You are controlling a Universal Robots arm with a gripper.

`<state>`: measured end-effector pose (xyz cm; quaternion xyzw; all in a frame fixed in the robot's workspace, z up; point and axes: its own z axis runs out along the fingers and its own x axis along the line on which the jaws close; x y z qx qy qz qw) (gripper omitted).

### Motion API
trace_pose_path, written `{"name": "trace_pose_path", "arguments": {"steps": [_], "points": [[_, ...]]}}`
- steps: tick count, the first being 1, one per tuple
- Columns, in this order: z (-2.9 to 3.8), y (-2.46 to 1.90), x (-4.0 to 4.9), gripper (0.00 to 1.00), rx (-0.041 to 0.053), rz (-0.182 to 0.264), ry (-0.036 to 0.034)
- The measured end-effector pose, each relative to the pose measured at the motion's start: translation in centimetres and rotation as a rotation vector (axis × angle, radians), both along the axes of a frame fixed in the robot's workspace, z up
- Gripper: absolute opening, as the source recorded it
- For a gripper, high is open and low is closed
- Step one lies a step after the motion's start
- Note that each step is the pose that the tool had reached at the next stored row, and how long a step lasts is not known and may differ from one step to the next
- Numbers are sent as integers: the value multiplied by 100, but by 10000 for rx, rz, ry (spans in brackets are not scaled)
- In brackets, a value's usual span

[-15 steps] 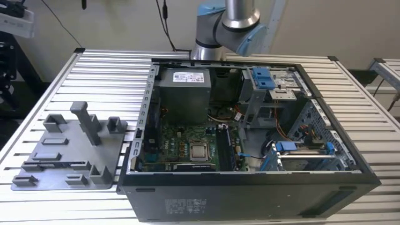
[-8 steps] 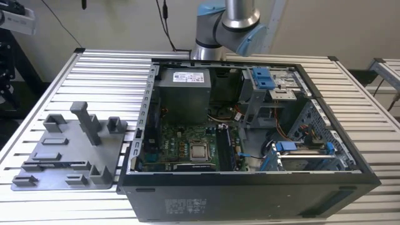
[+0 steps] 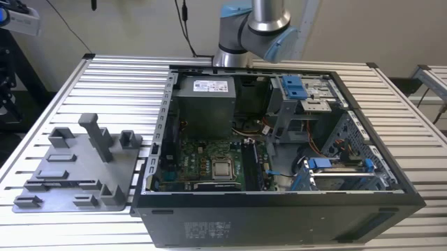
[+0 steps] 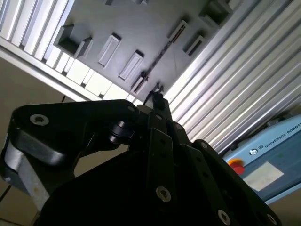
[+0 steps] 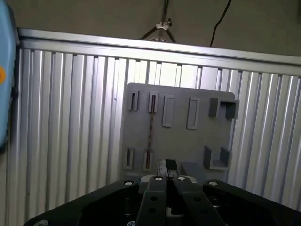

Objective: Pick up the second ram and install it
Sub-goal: 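Pick up the second ram and move it above second insertion slot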

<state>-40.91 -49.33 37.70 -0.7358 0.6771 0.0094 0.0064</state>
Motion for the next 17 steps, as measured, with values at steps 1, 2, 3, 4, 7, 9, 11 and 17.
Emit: {"name": "trace_pose_path", "arguments": {"steps": [1,2,3,4,7,9,11,17], "points": [[0,0,0,11,0,0,-1],[0,0,0,11,1,1,-2],[0,0,0,11,0,1,-2],[-1,0,0,11,0,1,-2],[-1,0,0,12,0,1,-3],[-1,0,0,24,1,1,-3],[-1,0,0,30,1,1,-4],[-1,0,0,47,1,1,-5]]}}
